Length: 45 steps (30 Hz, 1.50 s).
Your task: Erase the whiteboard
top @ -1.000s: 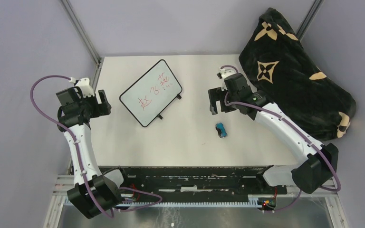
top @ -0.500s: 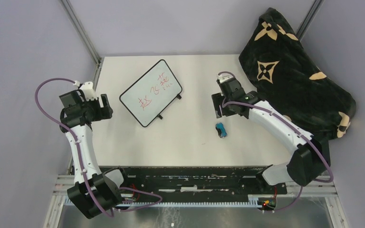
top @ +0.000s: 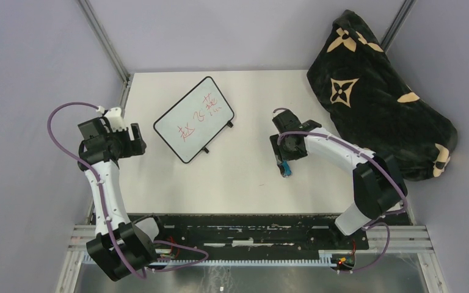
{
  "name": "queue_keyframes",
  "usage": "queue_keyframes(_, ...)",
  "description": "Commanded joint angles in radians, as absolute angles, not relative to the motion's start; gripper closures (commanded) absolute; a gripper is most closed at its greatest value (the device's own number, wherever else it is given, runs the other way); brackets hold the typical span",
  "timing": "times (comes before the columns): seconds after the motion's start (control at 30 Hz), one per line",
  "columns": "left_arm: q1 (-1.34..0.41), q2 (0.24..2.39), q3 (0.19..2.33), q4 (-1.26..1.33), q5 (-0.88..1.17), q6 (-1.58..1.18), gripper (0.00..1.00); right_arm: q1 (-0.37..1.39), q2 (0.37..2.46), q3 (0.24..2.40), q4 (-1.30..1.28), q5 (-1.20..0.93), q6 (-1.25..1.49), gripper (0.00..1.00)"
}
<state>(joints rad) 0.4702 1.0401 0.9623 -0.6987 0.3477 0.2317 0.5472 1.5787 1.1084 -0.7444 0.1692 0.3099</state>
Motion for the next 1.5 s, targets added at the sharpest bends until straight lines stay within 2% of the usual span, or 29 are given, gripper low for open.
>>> queue_keyframes(0.0, 0.473, 1.040, 0.958, -0.677, 0.359, 0.285, 0.17, 0.544, 1.608, 1.097, -0.716, 0.128, 0.320, 0.32)
queue_keyframes(0.33, 0.475, 1.065, 0.957, -0.667, 0.364, 0.280, 0.17, 0.545, 1.681, 1.096, -0.662, 0.114, 0.312, 0.36)
queue_keyframes(0.6, 0.475, 1.069, 0.953, -0.666, 0.362, 0.281, 0.18, 0.543, 1.719, 1.109, -0.649, 0.109, 0.307, 0.44)
queue_keyframes(0.9, 0.474, 1.071, 0.945, -0.664, 0.360, 0.281, 0.19, 0.544, 1.733, 1.107, -0.650, 0.109, 0.306, 0.57)
queue_keyframes(1.07, 0.473, 1.072, 0.944, -0.664, 0.363, 0.281, 0.19, 0.544, 1.743, 1.109, -0.652, 0.096, 0.304, 0.68)
queue_keyframes(1.17, 0.475, 1.071, 0.945, -0.664, 0.368, 0.286, 0.19, 0.544, 1.735, 1.118, -0.658, 0.091, 0.304, 0.81)
queue_keyframes(1.27, 0.475, 1.071, 0.958, -0.678, 0.411, 0.298, 0.19, 0.544, 1.723, 1.148, -0.679, 0.085, 0.297, 0.99)
queue_keyframes(1.47, 0.474, 1.091, 1.023, -0.773, 0.625, 0.359, 0.20, 0.544, 1.692, 1.261, -0.724, 0.043, 0.280, 1.00)
